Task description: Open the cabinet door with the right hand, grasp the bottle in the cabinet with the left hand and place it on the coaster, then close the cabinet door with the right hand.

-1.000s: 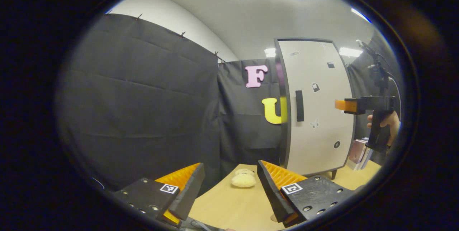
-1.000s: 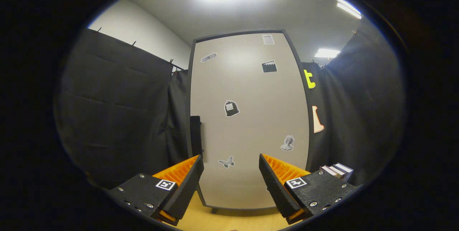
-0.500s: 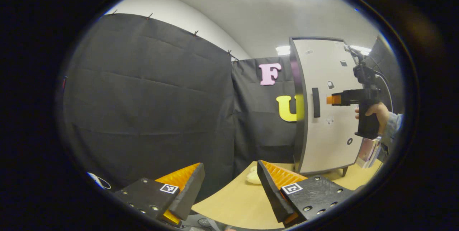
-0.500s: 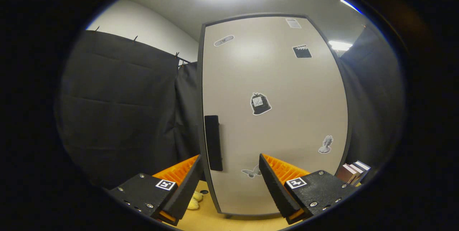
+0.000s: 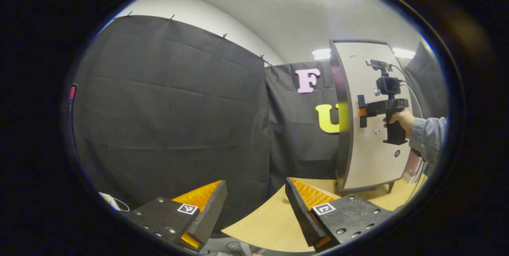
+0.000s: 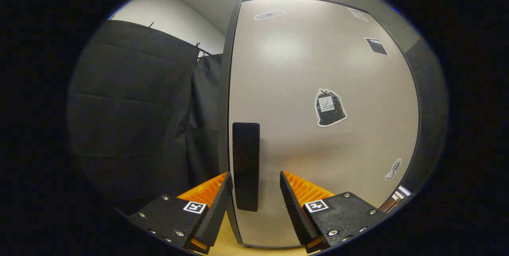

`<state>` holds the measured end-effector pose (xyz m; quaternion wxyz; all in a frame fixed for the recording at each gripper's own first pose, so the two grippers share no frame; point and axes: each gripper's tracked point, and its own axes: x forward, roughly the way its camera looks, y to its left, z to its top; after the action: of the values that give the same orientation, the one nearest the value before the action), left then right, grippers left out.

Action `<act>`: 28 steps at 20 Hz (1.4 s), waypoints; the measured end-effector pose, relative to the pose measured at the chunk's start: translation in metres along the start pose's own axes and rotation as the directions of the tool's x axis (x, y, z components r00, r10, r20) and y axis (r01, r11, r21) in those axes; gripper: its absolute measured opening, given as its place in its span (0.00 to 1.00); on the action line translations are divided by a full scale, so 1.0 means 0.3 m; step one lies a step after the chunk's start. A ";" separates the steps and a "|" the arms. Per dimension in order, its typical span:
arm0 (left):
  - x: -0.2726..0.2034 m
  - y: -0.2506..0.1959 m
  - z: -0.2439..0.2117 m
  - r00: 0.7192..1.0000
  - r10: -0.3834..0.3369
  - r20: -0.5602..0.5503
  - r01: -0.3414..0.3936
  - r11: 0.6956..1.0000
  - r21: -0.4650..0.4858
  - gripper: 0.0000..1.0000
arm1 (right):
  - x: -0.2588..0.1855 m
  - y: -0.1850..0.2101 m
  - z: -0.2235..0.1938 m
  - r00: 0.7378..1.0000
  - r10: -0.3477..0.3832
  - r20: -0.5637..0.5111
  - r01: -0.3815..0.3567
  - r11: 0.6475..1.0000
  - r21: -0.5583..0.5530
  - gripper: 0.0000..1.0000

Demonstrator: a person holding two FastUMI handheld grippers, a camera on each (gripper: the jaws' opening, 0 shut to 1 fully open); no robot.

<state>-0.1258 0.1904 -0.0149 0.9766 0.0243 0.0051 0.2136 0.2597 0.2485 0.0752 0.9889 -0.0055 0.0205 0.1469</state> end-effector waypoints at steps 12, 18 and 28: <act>0.113 -0.092 -0.007 0.994 -0.106 0.023 0.107 0.994 -0.012 0.88 | -0.003 0.032 0.000 0.995 0.052 -0.081 -0.048 0.997 0.060 0.20; 0.145 -0.229 -0.005 0.978 -0.208 0.025 0.209 0.978 -0.027 0.88 | -0.045 0.025 -0.001 0.988 0.129 -0.088 -0.122 0.989 0.083 0.21; 0.162 -0.394 0.058 0.952 -0.300 0.064 0.301 0.954 0.001 0.88 | -0.107 -0.012 -0.009 0.973 0.216 -0.083 -0.207 0.973 0.106 0.20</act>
<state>-0.0319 0.1027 -0.0033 0.9975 0.0258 -0.0234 0.0617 0.2298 0.2358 0.0739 0.9647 0.0376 0.0744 0.2497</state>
